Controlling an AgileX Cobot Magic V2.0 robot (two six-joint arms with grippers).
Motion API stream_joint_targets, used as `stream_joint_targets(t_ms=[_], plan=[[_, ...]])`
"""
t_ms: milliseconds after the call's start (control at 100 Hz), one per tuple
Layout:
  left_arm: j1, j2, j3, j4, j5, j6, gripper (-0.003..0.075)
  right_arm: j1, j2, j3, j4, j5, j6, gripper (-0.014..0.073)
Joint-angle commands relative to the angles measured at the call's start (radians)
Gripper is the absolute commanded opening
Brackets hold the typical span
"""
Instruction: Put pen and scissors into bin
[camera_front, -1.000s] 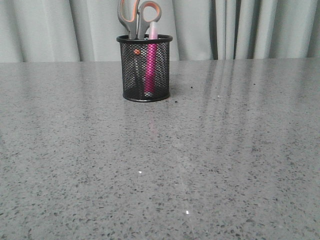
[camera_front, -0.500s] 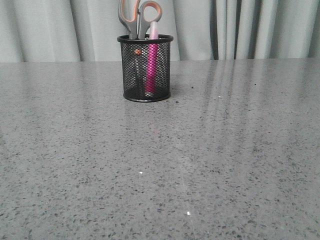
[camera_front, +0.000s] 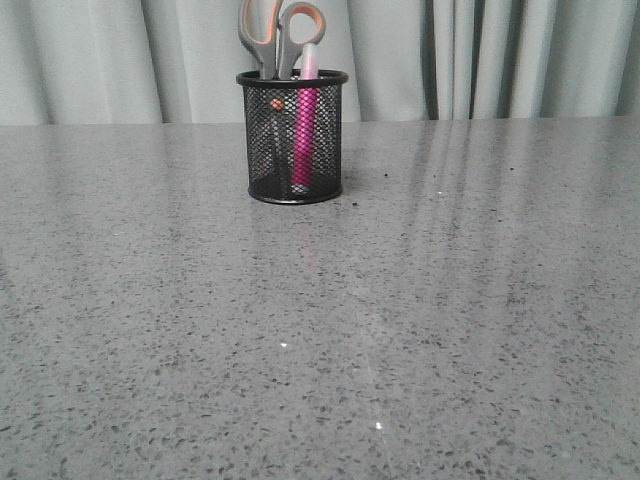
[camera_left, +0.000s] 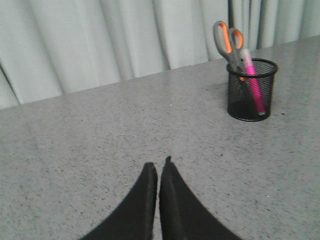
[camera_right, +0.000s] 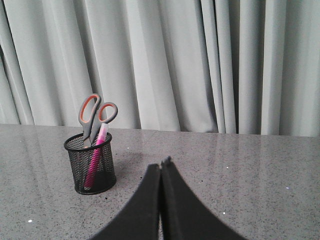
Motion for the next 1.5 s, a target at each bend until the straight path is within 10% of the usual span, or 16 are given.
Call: stream_joint_targets(t_ms=[0,180,300,510,850,1490], plan=[[0.041,0.018,0.046,0.043,-0.199,0.027,-0.0019,-0.008,-0.010,-0.022,-0.017,-0.070,-0.005,-0.0071],[0.190,0.018,0.357,-0.098,-0.803,0.194,-0.0019,-0.008,-0.010,-0.022,-0.017,-0.070,-0.005,-0.0071],[0.309,0.018,0.512,-0.326,-0.949,0.194,-0.0019,-0.008,-0.010,-0.022,-0.017,-0.070,-0.005,-0.0071],[0.424,0.018,0.593,-0.371,-0.918,0.194,-0.0019,-0.008,-0.010,-0.022,-0.017,-0.070,-0.005,-0.0071],[0.477,-0.046,0.590,-0.525,-0.506,0.192,-0.0019,-0.008,-0.010,-0.022,-0.017,-0.070,-0.005,-0.0071],[0.477,-0.052,0.590,-0.550,-0.509,0.194,-0.0019,-0.008,-0.010,-0.022,-0.017,-0.070,-0.005,-0.0071]])
